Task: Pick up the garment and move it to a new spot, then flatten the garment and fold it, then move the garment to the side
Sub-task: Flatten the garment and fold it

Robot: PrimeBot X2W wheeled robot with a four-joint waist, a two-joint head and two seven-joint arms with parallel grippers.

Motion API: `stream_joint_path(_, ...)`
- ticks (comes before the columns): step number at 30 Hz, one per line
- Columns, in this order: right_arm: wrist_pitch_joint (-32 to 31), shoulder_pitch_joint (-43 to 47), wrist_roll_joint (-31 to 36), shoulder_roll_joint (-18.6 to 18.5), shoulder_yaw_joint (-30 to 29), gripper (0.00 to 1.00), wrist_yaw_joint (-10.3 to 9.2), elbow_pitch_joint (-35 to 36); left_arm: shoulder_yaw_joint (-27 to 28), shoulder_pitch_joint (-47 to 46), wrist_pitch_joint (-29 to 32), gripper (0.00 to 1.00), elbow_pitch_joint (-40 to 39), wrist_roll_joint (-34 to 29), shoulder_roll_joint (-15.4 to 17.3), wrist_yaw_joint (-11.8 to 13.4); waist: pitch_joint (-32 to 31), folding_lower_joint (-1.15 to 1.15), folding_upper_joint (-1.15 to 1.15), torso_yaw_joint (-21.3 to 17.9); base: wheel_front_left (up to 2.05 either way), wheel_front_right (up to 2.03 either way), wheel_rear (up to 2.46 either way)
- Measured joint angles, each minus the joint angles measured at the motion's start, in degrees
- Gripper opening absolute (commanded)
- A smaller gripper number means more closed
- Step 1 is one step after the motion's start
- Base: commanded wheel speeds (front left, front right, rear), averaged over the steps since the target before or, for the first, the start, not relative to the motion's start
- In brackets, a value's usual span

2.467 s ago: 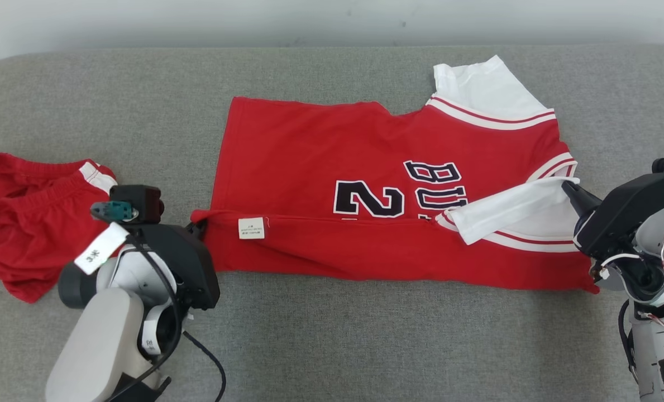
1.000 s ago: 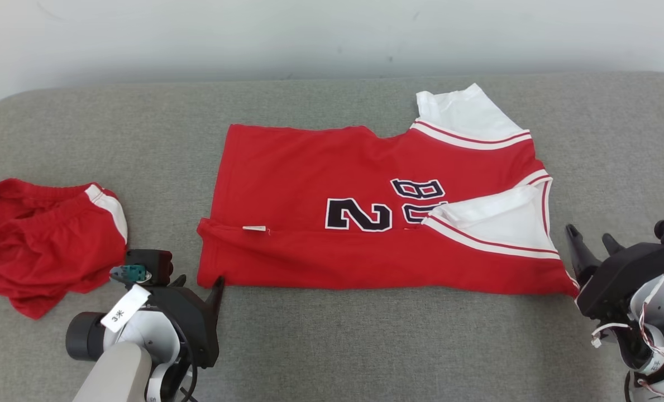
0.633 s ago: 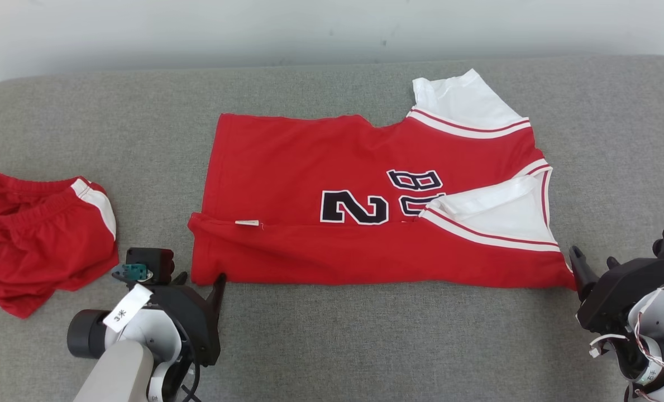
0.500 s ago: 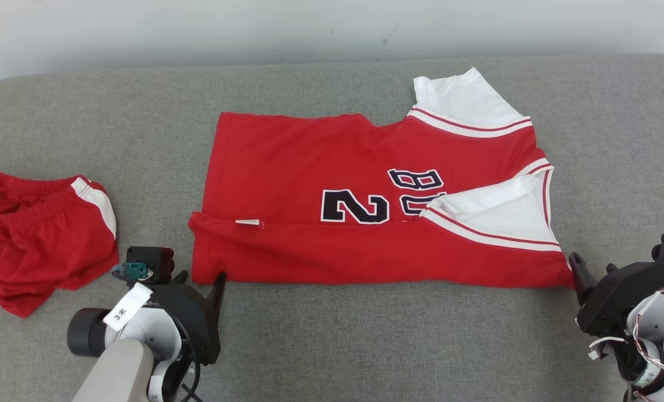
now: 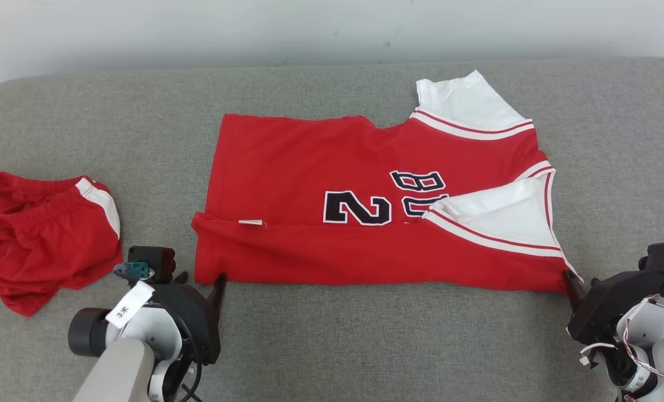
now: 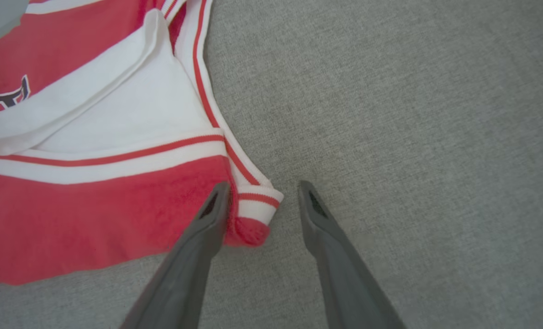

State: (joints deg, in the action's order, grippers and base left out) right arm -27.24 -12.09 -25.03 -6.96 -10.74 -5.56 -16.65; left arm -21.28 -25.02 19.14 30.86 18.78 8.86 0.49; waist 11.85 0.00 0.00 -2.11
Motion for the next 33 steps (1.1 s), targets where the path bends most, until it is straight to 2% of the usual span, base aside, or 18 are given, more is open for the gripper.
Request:
stream_joint_path(1, -0.01, -0.04, 0.0, -0.01, 0.0, 0.17, 0.0, -0.11, -0.02, 0.0, 0.0, 1.0, 0.07, 0.0, -0.01, 0.0, -0.03, 0.0, 0.0, 0.01, 0.0, 0.0, 0.0)
stream_joint_path(3, -0.05, -0.1, 0.0, -0.03, 0.0, 0.0, 0.0, -0.35, -0.07, 0.0, 0.0, 1.0, 0.19, 0.0, -0.05, -0.01, -0.08, 0.0, 0.0, 0.04, 0.0, 0.0, 0.0)
stream_joint_path(10, -0.24, -0.13, -0.09, -0.07, 0.05, 0.0, 0.0, -0.96, -0.1, -0.01, -0.01, 1.0, 0.86, 0.01, -0.14, -0.08, -0.18, 0.0, 0.0, 0.11, 0.0, 0.0, 0.0)
stream_joint_path(11, -0.38, -0.13, -0.09, -0.1, 0.05, 0.34, 0.0, -1.02, -0.11, -0.01, -0.01, 1.0, 0.89, 0.01, -0.15, -0.08, -0.18, 0.0, 0.01, 0.12, 0.0, 0.0, 0.0)
stream_joint_path(12, -0.43, -0.13, -0.09, -0.16, 0.05, 1.0, 0.0, -1.05, -0.11, -0.02, -0.01, 1.0, 0.89, 0.01, -0.16, -0.08, -0.17, 0.0, 0.01, 0.14, 0.0, 0.0, 0.0)
stream_joint_path(23, 1.49, -0.17, -1.78, 0.8, -1.32, 1.0, -0.05, 3.43, -0.13, -0.14, -0.12, 1.0, 0.65, 0.01, -0.19, -0.07, -0.12, 0.0, 0.01, 0.3, 0.0, 0.0, 0.0)
stream_joint_path(33, -3.6, 0.96, -2.21, 1.1, 1.04, 1.0, 0.43, 1.52, -0.59, -0.58, 0.29, 1.0, 1.23, 0.01, -0.15, -0.35, -0.14, 0.0, 0.01, 0.31, 0.0, 0.0, 0.0)
